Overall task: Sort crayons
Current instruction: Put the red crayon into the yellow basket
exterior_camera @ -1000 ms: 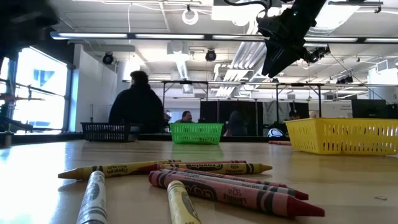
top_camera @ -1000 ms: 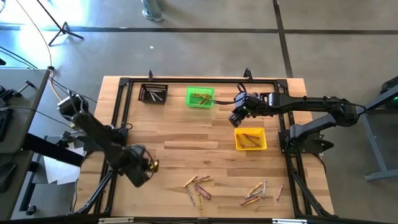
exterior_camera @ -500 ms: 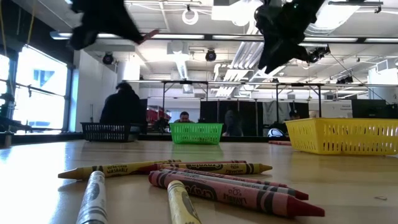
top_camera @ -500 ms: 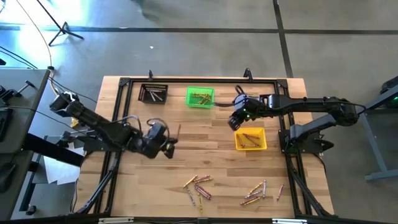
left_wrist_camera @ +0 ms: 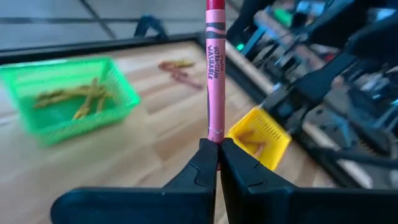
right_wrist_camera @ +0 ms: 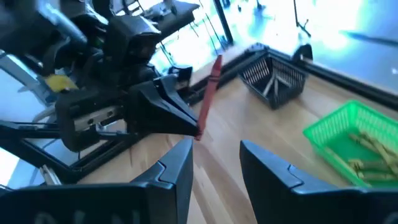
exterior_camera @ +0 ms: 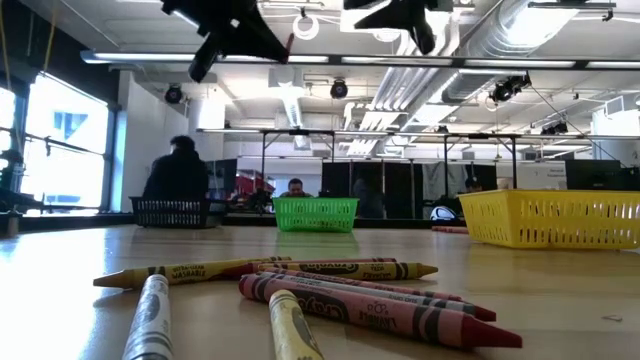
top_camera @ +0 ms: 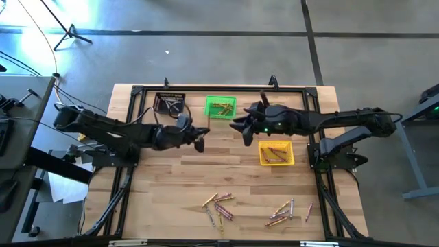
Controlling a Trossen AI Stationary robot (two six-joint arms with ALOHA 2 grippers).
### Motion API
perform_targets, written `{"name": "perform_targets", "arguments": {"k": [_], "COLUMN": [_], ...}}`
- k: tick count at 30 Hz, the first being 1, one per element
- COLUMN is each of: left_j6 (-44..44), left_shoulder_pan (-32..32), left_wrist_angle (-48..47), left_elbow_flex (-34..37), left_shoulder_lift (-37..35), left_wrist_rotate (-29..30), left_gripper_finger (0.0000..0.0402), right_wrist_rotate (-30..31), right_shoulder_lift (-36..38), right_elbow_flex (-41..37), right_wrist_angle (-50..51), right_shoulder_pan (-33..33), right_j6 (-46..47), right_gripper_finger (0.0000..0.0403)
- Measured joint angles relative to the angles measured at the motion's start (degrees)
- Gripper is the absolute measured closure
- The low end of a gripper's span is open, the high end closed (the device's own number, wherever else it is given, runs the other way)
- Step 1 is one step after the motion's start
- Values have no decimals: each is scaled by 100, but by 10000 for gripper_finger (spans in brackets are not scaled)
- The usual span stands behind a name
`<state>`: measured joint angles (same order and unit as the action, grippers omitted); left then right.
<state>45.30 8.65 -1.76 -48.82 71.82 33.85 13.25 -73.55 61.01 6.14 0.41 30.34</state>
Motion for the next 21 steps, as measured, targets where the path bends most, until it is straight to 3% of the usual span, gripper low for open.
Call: {"name": "perform_targets", "arguments": {"k": [11,21], "left_j6": [-449,-263], "left_shoulder_pan": [-276,-219], "left_wrist_angle": [1238,1248], "left_elbow_flex": [-8,-9], "left_shoulder_lift": [252,428], "left_wrist_rotate": [-390,-362], "left_gripper_finger": [401,401], "right_wrist_rotate": [25,178], "right_shoulder_lift": [-284,-766], "right_elbow_flex": [0,0], "right_wrist_angle": [-381,-1276], "right_shoulder_pan": [-2,-34], "right_j6": [159,588], "right_gripper_finger": [252,245]}}
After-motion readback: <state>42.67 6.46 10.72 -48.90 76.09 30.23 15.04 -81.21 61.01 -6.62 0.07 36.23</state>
